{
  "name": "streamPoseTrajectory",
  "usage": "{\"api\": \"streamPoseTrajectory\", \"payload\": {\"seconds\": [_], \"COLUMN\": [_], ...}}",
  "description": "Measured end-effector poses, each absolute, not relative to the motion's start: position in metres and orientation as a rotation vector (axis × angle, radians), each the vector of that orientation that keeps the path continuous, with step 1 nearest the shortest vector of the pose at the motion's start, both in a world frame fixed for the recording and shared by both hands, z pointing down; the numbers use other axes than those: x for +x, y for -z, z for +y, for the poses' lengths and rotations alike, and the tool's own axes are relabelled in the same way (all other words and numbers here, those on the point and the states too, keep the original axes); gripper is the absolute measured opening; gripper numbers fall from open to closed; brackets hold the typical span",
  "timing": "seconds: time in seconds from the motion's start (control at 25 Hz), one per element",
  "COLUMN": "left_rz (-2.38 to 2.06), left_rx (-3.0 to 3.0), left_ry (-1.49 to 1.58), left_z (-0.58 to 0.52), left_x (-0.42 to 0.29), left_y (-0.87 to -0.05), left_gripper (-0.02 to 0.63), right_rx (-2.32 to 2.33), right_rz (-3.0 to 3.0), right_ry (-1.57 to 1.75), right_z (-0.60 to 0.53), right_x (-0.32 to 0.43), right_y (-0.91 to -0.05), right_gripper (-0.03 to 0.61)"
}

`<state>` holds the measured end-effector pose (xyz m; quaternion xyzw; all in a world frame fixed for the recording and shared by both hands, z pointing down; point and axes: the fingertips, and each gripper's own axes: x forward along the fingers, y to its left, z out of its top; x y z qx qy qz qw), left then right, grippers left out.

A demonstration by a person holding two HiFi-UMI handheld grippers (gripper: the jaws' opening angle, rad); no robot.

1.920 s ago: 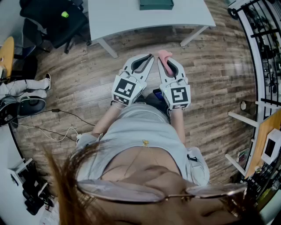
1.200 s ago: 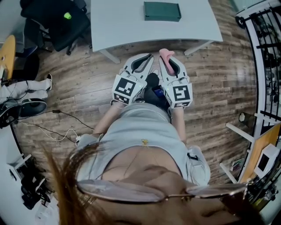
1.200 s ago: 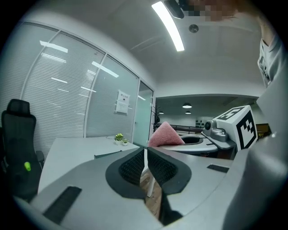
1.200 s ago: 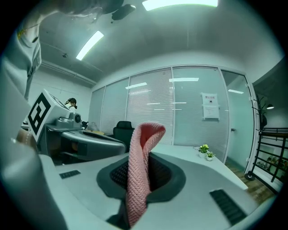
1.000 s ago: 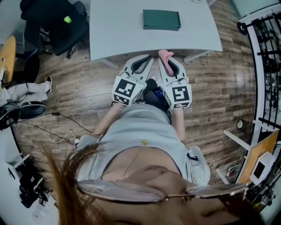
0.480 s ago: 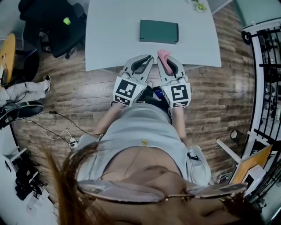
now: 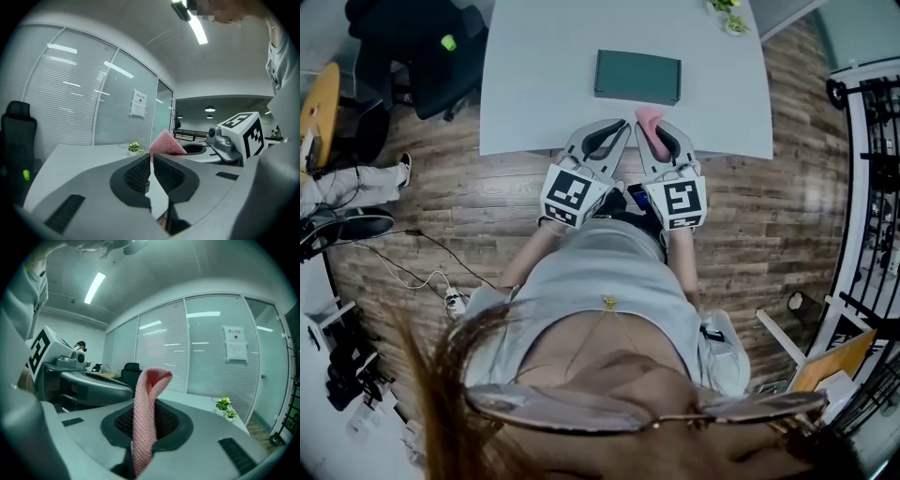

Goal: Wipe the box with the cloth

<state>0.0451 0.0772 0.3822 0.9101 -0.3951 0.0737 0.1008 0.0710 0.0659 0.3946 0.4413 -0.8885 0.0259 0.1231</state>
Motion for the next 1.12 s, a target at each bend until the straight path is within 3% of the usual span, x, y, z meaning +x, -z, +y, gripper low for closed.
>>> {"api": "streamPoseTrajectory", "payload": {"seconds": [1.12], "left_rz": [-1.116], "left_rx": [2.725], "left_ry": [-0.211], "left_z": [0.001], "left_x": [0.045], "left_y": [-0.375], "left_gripper": [0.043], "right_rx": [1.421], "right_rz": [-2.522], "right_ry": [-0.067], "right_z": [-0.003], "right_x": [0.087], "right_y": [-0.385], "right_gripper": [0.055]}}
